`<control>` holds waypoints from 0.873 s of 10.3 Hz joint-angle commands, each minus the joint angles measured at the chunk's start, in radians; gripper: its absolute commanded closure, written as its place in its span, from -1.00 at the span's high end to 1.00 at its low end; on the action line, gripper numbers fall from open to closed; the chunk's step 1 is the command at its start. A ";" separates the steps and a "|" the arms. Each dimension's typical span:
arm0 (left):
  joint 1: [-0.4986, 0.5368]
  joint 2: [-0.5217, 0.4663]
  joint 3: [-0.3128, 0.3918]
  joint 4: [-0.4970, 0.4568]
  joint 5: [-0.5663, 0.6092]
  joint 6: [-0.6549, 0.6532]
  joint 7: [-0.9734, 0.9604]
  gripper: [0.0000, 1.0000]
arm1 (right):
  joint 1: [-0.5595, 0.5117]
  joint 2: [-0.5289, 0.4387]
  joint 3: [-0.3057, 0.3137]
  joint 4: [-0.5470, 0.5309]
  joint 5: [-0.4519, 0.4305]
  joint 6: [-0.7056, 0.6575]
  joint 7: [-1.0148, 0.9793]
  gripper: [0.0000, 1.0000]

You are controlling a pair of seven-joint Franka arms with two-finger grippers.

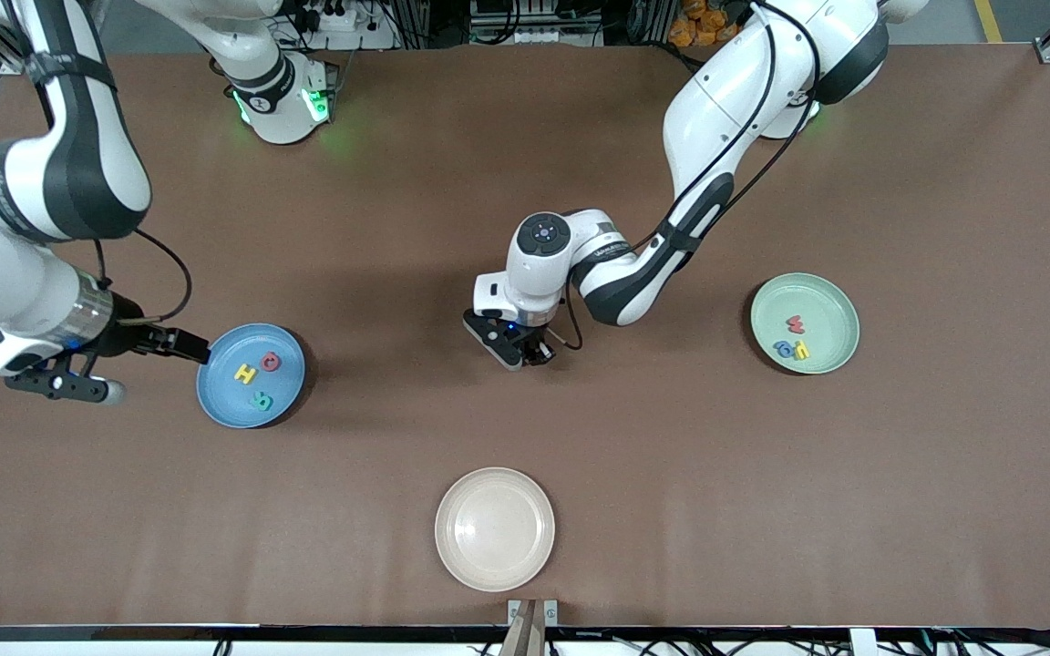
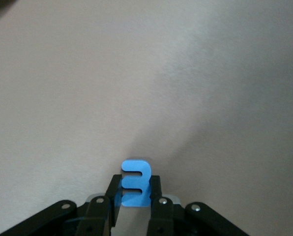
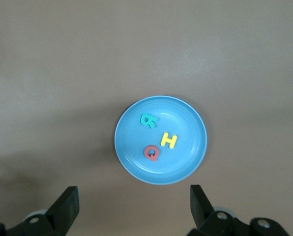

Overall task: Sort uppercase to blue plate, lowercase to green plate
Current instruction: 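Lower the teal R onto the blue plate and open the right gripper, then carry the blue m to the green plate while the right gripper reaches blue W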

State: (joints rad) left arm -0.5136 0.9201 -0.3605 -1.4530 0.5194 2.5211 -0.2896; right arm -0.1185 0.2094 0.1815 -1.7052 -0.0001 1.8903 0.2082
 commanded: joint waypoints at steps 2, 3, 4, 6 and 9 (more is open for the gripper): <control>0.105 -0.059 -0.008 -0.003 -0.024 -0.181 0.041 -1.00 | -0.018 -0.117 0.004 -0.036 0.022 -0.027 -0.062 1.00; 0.150 -0.082 -0.020 -0.015 -0.047 -0.276 0.043 -1.00 | -0.016 -0.122 0.004 -0.034 0.022 -0.025 -0.069 1.00; 0.199 -0.108 -0.020 -0.032 -0.056 -0.359 0.052 -1.00 | -0.012 -0.133 0.004 -0.036 0.022 -0.025 -0.069 1.00; 0.294 -0.162 -0.025 -0.087 -0.093 -0.480 0.072 -1.00 | 0.035 -0.133 0.004 -0.036 0.022 -0.025 -0.053 1.00; 0.410 -0.297 -0.035 -0.269 -0.145 -0.547 0.075 -1.00 | 0.214 -0.070 0.007 -0.034 0.019 0.001 0.159 1.00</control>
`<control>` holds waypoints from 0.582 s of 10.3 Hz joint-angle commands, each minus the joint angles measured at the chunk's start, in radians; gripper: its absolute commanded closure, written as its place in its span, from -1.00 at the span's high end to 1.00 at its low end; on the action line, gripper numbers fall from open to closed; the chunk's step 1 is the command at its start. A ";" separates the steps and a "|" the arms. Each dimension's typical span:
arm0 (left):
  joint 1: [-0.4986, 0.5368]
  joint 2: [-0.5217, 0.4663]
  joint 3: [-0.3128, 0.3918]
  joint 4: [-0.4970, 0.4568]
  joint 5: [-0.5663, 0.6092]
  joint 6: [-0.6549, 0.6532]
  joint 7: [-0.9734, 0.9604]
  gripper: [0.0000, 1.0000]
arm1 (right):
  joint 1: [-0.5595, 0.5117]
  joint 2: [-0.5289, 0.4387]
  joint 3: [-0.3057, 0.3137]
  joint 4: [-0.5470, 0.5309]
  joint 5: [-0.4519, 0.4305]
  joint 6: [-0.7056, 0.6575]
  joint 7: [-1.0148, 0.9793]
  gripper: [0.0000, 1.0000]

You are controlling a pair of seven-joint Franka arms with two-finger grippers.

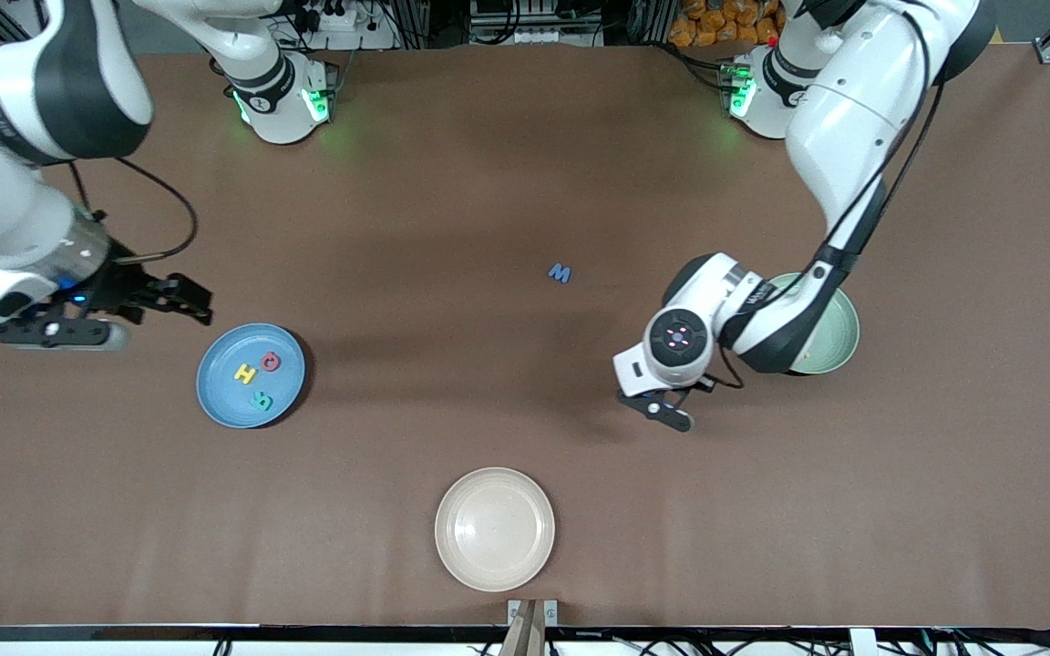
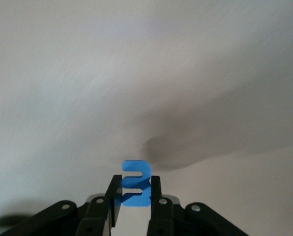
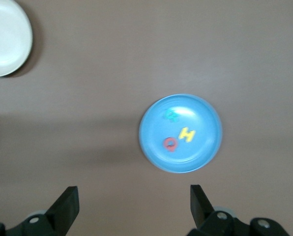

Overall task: Sort uppercase to blue plate, lowercase to green plate
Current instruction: 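Carry the blue m to the green plate while the right gripper reaches blue W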

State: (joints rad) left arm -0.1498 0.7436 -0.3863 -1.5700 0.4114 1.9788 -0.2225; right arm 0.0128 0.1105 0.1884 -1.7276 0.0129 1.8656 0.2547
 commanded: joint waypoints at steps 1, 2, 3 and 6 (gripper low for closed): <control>0.076 -0.166 -0.009 -0.220 -0.036 -0.005 0.008 -1.00 | 0.166 0.062 -0.001 -0.010 0.001 0.058 0.188 1.00; 0.099 -0.206 -0.011 -0.275 -0.034 -0.005 0.023 -1.00 | 0.234 0.107 0.003 -0.006 -0.002 0.096 0.245 1.00; 0.123 -0.249 -0.011 -0.321 -0.034 -0.005 0.053 -1.00 | 0.293 0.147 0.029 -0.007 -0.013 0.159 0.259 1.00; 0.189 -0.367 -0.011 -0.441 -0.029 -0.006 0.150 -1.00 | 0.412 0.285 0.091 0.031 -0.054 0.283 0.273 1.00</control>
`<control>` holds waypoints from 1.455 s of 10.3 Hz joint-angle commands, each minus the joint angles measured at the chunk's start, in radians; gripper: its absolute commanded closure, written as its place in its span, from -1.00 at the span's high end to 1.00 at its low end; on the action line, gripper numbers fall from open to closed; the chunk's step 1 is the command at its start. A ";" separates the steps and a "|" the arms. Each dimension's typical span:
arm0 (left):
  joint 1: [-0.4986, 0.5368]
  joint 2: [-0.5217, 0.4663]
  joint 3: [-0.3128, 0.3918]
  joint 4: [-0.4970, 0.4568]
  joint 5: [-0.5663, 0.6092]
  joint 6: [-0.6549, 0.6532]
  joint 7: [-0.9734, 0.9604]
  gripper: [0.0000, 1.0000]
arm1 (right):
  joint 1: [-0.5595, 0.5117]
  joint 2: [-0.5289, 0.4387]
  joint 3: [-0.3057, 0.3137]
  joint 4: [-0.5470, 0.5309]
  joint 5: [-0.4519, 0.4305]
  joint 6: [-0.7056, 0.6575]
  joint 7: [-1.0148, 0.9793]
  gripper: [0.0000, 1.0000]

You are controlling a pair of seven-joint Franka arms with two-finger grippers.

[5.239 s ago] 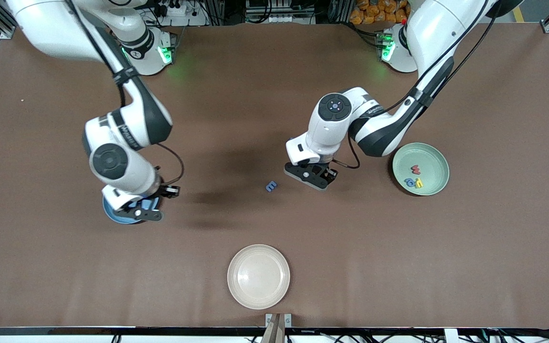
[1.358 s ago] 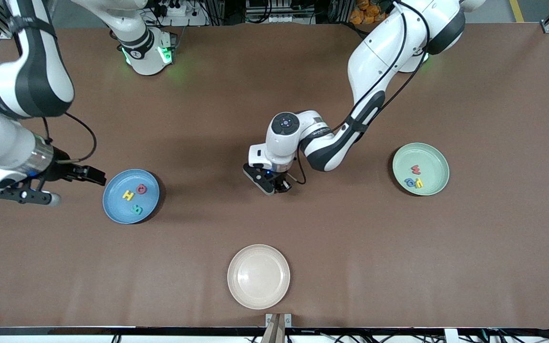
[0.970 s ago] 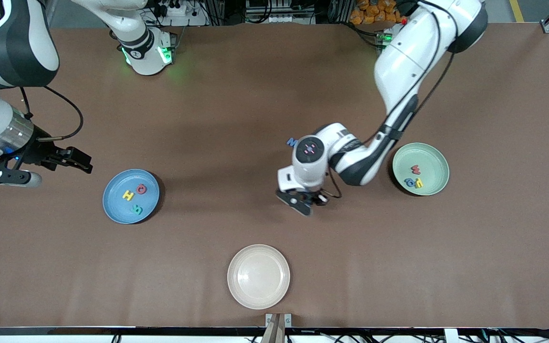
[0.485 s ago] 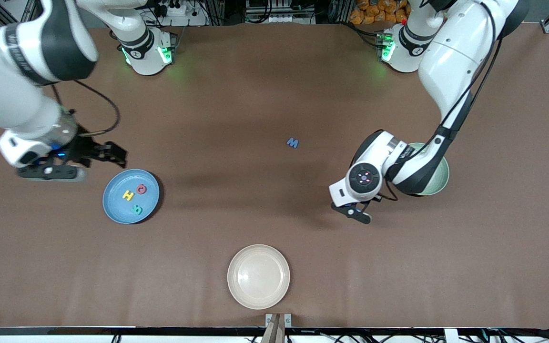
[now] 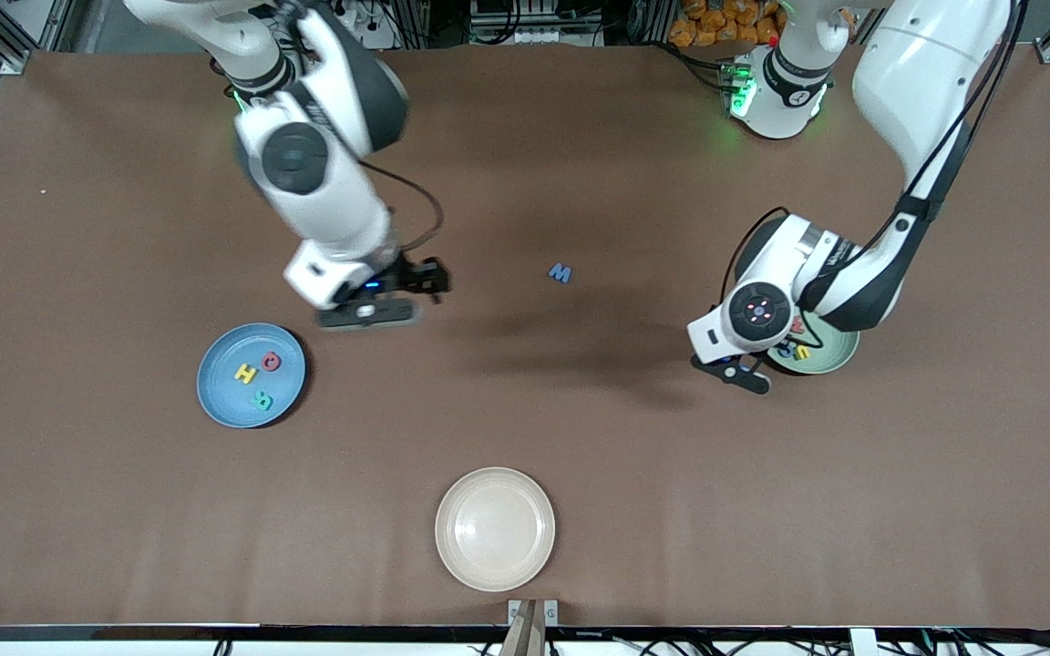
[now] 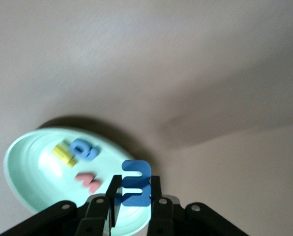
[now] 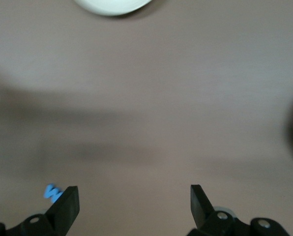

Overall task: Sort uppercase to blue plate, lowercase to green plate
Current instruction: 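Carry the blue m to the green plate while the right gripper reaches blue W, then release the m on the green plate while the right gripper grasps the W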

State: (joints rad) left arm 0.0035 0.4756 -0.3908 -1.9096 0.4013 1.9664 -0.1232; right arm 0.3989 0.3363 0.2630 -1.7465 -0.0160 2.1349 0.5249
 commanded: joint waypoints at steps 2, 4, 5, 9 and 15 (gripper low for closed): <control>0.078 -0.121 -0.007 -0.135 -0.007 0.012 0.082 -1.00 | 0.076 0.172 0.074 0.140 -0.100 0.014 -0.035 1.00; 0.159 -0.111 -0.005 -0.144 -0.012 0.049 0.085 -1.00 | 0.168 0.289 0.085 0.212 -0.246 0.016 -0.036 0.98; 0.203 -0.103 -0.005 -0.147 -0.021 0.080 0.103 -0.72 | 0.210 0.340 0.084 0.237 -0.301 0.020 -0.036 0.95; 0.214 -0.115 -0.007 -0.096 -0.053 0.085 0.108 1.00 | 0.316 0.435 0.078 0.245 -0.335 0.134 -0.110 0.92; 0.158 -0.219 0.209 0.255 -0.324 -0.234 0.111 1.00 | 0.319 0.475 0.073 0.243 -0.335 0.152 -0.437 0.65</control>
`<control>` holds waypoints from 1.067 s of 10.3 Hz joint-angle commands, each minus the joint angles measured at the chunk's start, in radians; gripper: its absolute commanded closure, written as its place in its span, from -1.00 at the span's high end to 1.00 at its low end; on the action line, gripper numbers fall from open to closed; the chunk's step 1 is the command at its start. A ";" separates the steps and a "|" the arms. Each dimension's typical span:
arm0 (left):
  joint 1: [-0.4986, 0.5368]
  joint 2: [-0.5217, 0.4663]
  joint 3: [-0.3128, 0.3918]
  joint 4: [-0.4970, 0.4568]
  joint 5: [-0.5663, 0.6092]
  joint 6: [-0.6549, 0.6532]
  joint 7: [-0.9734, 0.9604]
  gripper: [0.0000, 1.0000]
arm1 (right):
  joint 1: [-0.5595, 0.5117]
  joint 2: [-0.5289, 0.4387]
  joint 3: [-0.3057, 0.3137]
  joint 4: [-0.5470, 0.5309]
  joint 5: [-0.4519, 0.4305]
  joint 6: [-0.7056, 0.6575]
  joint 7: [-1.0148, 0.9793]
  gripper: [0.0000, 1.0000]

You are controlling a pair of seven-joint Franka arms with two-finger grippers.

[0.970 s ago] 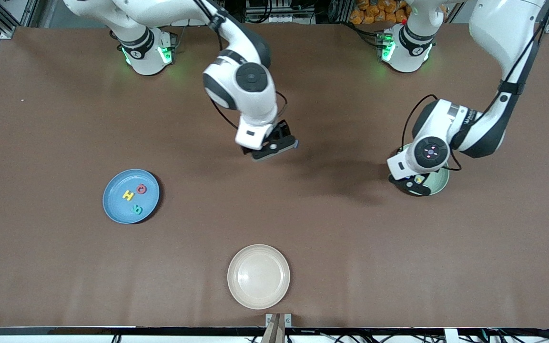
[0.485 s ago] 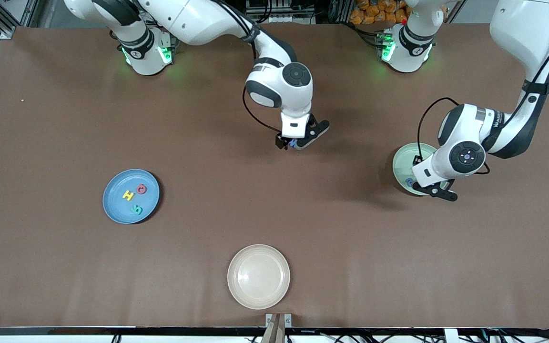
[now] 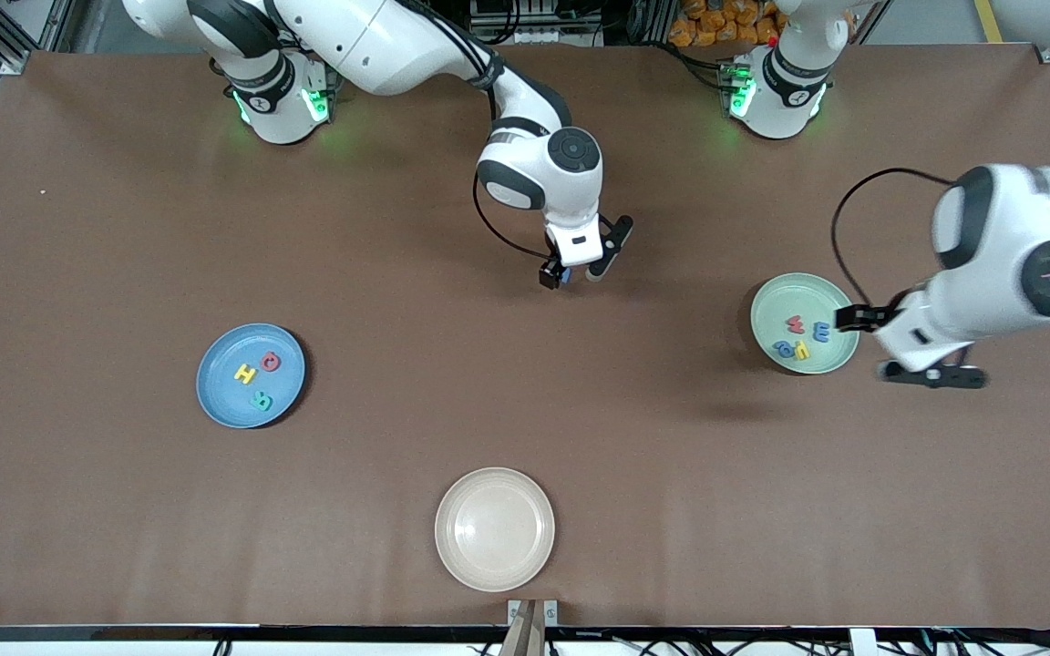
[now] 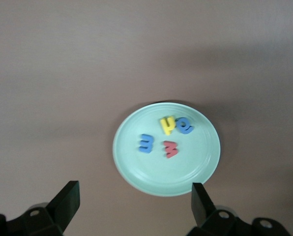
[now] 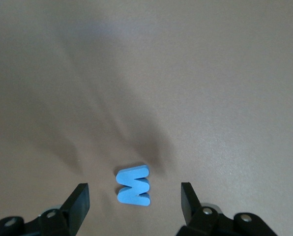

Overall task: Sort uppercase to blue plate, lowercase to green plate
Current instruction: 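Release the m on the green plate while the right gripper grasps the W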

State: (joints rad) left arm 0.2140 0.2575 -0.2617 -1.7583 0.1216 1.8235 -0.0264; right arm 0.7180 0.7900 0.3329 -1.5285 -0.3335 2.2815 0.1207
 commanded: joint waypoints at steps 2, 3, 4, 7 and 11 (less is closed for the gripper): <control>-0.170 -0.073 0.238 0.148 -0.069 -0.112 0.016 1.00 | -0.002 0.041 0.003 0.024 -0.016 0.019 -0.067 0.60; -0.220 -0.105 0.281 0.149 -0.069 -0.113 0.010 1.00 | -0.002 0.054 0.005 0.022 -0.015 0.039 -0.065 0.57; -0.229 -0.137 0.285 0.151 -0.068 -0.119 0.013 1.00 | -0.002 0.063 0.003 0.022 -0.015 0.042 -0.061 0.56; -0.306 -0.165 0.349 0.200 -0.069 -0.147 0.011 1.00 | -0.002 0.066 0.005 0.022 -0.001 0.041 -0.055 0.33; -0.386 -0.172 0.414 0.221 -0.072 -0.189 0.016 1.00 | -0.002 0.063 0.005 0.022 0.002 0.035 -0.050 -1.00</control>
State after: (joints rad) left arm -0.1302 0.0917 0.1212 -1.5530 0.0744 1.6790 -0.0223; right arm 0.7176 0.8440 0.3306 -1.5145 -0.3324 2.3231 0.0675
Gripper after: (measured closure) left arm 0.000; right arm 0.652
